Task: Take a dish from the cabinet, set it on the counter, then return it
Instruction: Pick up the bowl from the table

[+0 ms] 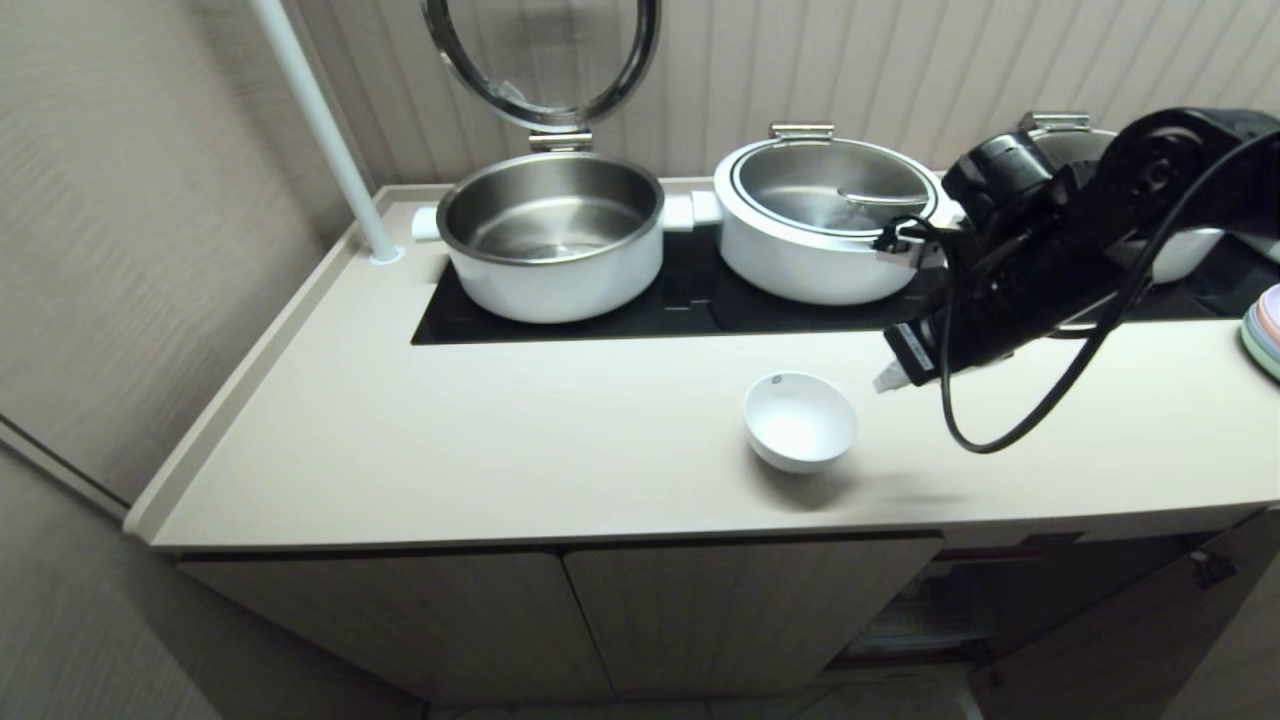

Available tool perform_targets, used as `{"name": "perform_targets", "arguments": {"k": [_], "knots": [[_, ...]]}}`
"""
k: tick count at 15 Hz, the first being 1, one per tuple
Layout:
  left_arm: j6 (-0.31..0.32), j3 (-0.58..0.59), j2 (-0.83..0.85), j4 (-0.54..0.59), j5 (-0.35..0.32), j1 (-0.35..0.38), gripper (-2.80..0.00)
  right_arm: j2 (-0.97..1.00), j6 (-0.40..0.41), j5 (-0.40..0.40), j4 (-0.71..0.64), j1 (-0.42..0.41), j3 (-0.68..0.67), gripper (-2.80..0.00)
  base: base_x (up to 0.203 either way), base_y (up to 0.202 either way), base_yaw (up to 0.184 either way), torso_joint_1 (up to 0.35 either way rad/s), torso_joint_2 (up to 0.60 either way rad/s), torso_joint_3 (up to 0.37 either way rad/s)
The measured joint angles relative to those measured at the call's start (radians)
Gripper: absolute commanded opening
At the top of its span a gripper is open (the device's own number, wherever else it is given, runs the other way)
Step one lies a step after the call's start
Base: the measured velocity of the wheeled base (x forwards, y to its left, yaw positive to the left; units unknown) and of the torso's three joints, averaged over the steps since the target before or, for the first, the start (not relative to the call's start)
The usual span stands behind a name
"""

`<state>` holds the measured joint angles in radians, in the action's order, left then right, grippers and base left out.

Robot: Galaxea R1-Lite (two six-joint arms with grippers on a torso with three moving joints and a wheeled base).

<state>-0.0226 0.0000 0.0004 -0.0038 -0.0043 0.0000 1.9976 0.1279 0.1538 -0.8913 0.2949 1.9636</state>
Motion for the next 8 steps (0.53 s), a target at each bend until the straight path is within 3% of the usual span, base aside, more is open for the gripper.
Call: {"name": "perform_targets", "arguments": {"k": [8], "knots": [[0.0,0.0,0.0,0.0,0.0,0.0,-2.8,0.035,0.007,-0.05,0.011,0.031,0.001,-2.72,0.0,0.0,0.0,0.0,0.0,0.0]]}}
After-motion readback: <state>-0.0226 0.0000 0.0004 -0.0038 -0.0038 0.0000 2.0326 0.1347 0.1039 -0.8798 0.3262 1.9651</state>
